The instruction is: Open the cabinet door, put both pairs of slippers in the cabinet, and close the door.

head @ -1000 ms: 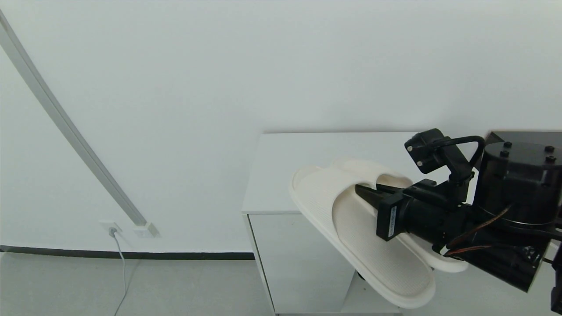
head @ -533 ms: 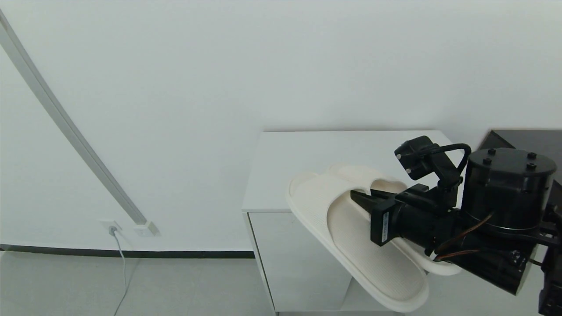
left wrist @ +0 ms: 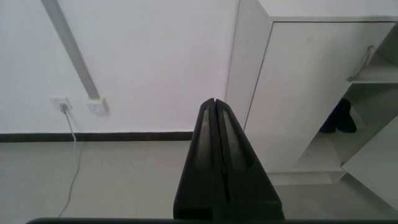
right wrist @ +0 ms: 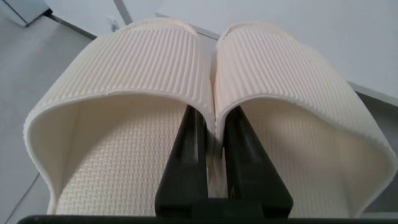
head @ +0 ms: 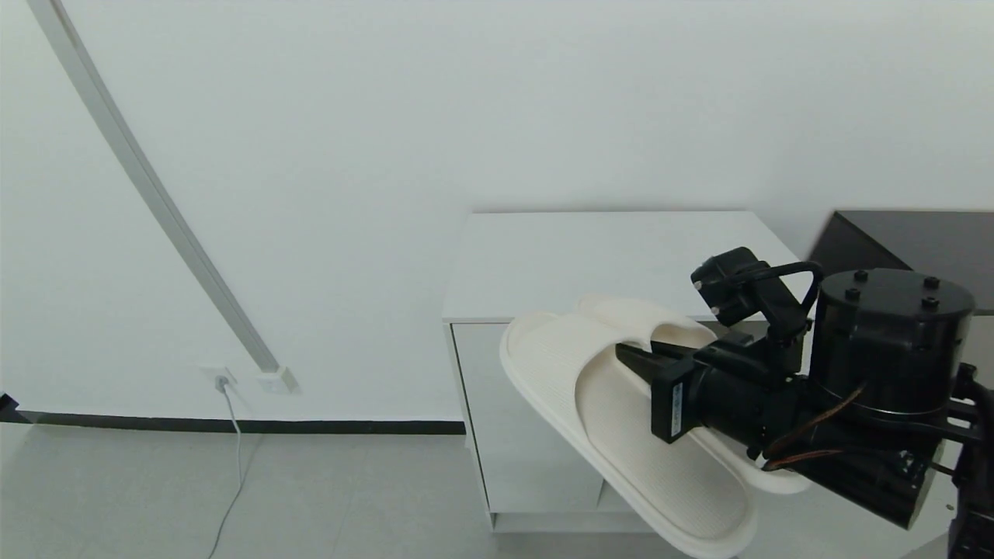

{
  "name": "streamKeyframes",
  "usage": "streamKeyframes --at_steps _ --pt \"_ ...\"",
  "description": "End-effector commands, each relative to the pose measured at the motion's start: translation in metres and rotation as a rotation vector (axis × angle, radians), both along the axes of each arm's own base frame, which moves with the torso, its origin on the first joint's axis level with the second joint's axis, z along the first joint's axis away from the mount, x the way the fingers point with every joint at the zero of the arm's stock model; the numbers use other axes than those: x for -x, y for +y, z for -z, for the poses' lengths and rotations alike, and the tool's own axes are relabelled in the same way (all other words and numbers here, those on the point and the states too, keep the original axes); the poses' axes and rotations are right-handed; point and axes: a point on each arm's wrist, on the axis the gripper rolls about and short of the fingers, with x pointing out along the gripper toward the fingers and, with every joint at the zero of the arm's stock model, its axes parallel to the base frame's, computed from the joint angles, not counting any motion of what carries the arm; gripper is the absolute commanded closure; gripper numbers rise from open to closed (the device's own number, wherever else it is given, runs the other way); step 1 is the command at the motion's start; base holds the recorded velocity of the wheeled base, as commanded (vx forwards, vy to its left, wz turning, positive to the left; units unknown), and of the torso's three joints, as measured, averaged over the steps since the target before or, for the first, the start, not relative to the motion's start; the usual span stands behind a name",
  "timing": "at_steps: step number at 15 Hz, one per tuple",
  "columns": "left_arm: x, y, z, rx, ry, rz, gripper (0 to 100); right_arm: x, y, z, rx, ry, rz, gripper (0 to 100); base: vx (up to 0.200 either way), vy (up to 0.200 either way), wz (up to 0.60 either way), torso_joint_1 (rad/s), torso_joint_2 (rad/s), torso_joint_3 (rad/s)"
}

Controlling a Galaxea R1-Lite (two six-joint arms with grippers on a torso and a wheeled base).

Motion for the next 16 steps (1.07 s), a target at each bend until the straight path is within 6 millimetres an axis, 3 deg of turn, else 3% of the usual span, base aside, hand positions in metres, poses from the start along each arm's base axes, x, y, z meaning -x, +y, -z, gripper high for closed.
streamKeyframes --at_steps 1,16 --pt "-0.0001 0.0 0.0 0.001 0.001 -0.001 100 -0.0009 0.0008 0.0014 0.004 0.003 0.001 100 0.0 0.0 0.0 0.0 0.0 0.0" --pt "-0.0001 0.0 0.0 -0.001 0.001 0.001 100 0.0009 0.0025 0.0072 0.022 0.015 0.009 100 0.0 0.0 0.0 0.0 0.0 0.0"
